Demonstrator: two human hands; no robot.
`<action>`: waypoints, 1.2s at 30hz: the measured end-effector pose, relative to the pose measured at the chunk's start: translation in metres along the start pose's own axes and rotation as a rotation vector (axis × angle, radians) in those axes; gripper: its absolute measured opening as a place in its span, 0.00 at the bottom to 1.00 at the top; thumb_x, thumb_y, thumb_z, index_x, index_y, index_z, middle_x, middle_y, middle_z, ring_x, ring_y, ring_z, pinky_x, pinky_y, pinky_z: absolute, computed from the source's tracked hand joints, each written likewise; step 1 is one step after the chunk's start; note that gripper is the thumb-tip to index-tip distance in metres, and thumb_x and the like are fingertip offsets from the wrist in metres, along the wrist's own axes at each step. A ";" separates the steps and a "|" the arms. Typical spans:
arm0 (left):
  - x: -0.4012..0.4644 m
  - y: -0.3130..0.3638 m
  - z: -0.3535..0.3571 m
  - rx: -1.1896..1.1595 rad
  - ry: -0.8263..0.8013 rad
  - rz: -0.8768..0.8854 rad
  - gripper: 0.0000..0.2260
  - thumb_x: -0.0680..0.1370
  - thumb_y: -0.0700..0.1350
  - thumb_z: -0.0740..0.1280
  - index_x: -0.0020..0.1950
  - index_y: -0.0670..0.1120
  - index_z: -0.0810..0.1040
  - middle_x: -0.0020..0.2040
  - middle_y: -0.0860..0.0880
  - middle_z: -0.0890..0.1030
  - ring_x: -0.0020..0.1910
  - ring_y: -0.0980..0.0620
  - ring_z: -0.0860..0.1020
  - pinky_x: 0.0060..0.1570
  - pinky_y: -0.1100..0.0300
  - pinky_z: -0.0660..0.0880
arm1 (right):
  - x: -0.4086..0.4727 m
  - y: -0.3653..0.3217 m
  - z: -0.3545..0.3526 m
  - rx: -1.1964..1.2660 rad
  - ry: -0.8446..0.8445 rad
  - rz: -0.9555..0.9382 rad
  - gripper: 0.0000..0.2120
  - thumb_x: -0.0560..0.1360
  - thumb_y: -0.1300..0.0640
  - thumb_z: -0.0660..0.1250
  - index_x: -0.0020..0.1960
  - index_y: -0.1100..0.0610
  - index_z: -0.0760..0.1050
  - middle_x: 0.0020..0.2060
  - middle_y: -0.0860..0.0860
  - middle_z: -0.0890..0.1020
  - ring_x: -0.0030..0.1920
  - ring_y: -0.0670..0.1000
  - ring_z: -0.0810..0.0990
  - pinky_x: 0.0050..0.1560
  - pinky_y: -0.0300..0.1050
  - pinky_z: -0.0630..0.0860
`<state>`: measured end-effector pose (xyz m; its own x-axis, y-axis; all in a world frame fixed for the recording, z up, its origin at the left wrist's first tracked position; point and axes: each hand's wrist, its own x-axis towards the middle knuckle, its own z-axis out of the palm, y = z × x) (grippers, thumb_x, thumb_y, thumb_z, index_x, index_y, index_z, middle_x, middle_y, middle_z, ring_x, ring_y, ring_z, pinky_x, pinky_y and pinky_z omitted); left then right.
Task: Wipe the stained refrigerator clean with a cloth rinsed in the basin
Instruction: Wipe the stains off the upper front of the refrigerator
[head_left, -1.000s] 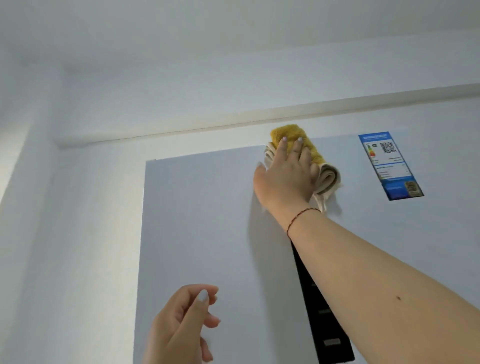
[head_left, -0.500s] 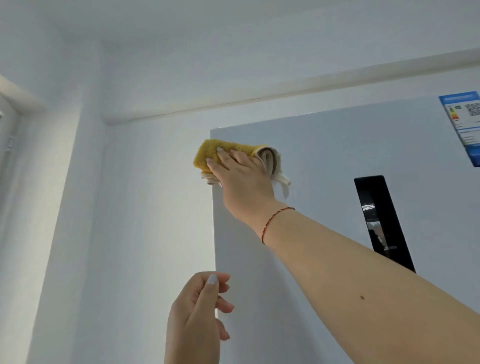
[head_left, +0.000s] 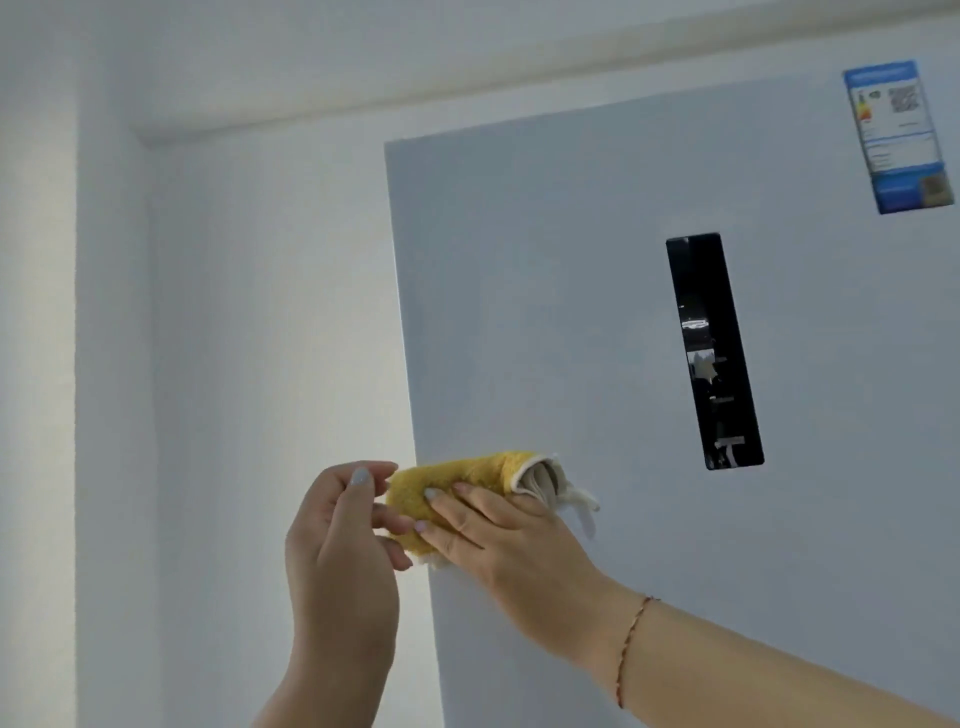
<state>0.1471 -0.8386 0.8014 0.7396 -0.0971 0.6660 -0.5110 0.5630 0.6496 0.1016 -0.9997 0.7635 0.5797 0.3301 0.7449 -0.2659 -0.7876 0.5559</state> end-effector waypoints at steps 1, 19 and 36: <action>-0.005 -0.002 -0.002 0.013 0.002 -0.012 0.14 0.81 0.39 0.57 0.42 0.44 0.80 0.33 0.56 0.78 0.30 0.50 0.73 0.28 0.57 0.67 | -0.017 -0.009 0.006 0.014 -0.021 -0.010 0.24 0.75 0.58 0.53 0.69 0.47 0.72 0.68 0.46 0.74 0.65 0.48 0.73 0.59 0.43 0.70; -0.083 -0.054 0.003 0.111 -0.108 -0.313 0.14 0.80 0.38 0.56 0.42 0.44 0.80 0.39 0.50 0.75 0.27 0.52 0.72 0.29 0.57 0.67 | -0.242 -0.053 0.036 0.137 -0.181 -0.198 0.13 0.79 0.57 0.61 0.54 0.44 0.80 0.56 0.44 0.73 0.53 0.44 0.75 0.51 0.39 0.73; -0.134 -0.091 -0.033 0.260 -0.322 -0.655 0.12 0.80 0.40 0.59 0.43 0.41 0.81 0.38 0.46 0.75 0.28 0.52 0.74 0.26 0.59 0.69 | -0.279 -0.042 -0.054 0.592 0.044 1.226 0.25 0.70 0.70 0.72 0.56 0.42 0.78 0.45 0.47 0.77 0.44 0.51 0.76 0.46 0.33 0.74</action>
<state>0.1085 -0.8493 0.6408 0.7831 -0.5998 0.1640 -0.1287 0.1017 0.9865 -0.0910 -1.0306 0.5525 0.1841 -0.7294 0.6589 -0.2137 -0.6840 -0.6975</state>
